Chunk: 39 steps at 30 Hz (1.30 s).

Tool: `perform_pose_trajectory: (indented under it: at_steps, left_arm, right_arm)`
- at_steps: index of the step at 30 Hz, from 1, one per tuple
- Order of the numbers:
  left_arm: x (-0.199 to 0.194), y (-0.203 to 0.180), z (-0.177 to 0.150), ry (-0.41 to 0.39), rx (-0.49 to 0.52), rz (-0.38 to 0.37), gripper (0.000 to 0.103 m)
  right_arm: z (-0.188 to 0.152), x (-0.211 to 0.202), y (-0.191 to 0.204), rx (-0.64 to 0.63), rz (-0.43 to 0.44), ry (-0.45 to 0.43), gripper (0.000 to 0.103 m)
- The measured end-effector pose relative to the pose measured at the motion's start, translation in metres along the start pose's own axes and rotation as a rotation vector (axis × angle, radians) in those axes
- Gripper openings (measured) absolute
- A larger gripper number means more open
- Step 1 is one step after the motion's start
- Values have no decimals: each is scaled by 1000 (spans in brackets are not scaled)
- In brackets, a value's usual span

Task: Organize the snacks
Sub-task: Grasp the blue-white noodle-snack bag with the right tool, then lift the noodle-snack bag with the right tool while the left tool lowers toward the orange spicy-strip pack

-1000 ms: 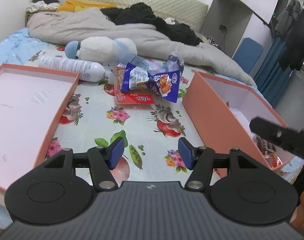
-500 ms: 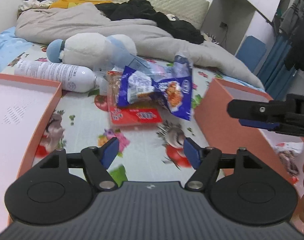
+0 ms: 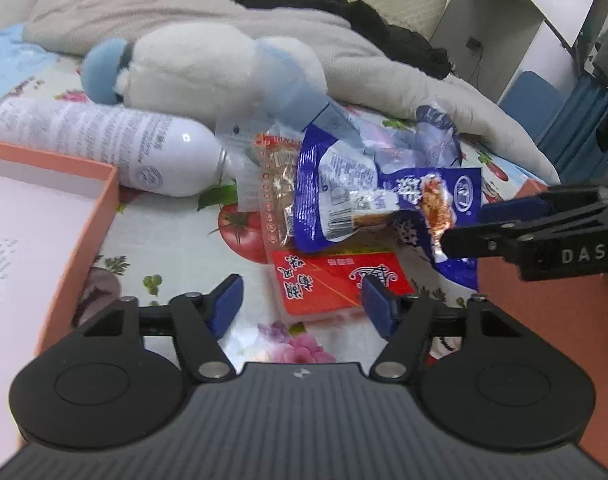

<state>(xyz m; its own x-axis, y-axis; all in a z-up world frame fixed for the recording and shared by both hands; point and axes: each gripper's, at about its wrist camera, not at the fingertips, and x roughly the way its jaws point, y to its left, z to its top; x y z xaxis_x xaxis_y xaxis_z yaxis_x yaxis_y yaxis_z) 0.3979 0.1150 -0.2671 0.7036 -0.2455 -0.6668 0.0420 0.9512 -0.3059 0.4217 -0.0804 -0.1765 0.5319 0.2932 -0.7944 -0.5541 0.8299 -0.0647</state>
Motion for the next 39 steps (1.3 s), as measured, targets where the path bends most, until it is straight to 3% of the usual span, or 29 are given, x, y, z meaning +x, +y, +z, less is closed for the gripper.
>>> perform_pose_trajectory:
  at_steps: [6, 9, 12, 14, 15, 17, 19, 22, 30, 39]
  left_arm:
    - [20, 3, 6, 22, -4, -25, 62]
    - [26, -2, 9, 28, 5, -6, 62]
    - [31, -8, 9, 31, 34, 24, 55]
    - [33, -12, 10, 34, 50, 50, 48]
    - [34, -13, 10, 37, 48, 53, 42]
    - [35, -14, 10, 42, 43, 64, 30]
    - [36, -15, 9, 46, 50, 72, 13]
    - [36, -17, 6, 52, 46, 63, 5]
    - [20, -15, -5, 60, -5, 44, 0]
    - [-39, -14, -30, 65, -51, 24, 0]
  right_arm:
    - [17, 32, 18, -178, -81, 55, 62]
    - [21, 45, 24, -242, -114, 89, 62]
    - [24, 52, 28, -278, -125, 96, 61]
    - [24, 55, 28, -285, -144, 93, 56]
    - [23, 56, 28, -288, -154, 92, 46]
    - [22, 57, 27, -276, -147, 94, 36]
    - [20, 57, 27, -251, -138, 98, 20]
    - [16, 54, 27, -225, -136, 93, 16]
    - [7, 19, 22, -88, -91, 26, 9]
    - [-21, -28, 26, 31, -16, -16, 9]
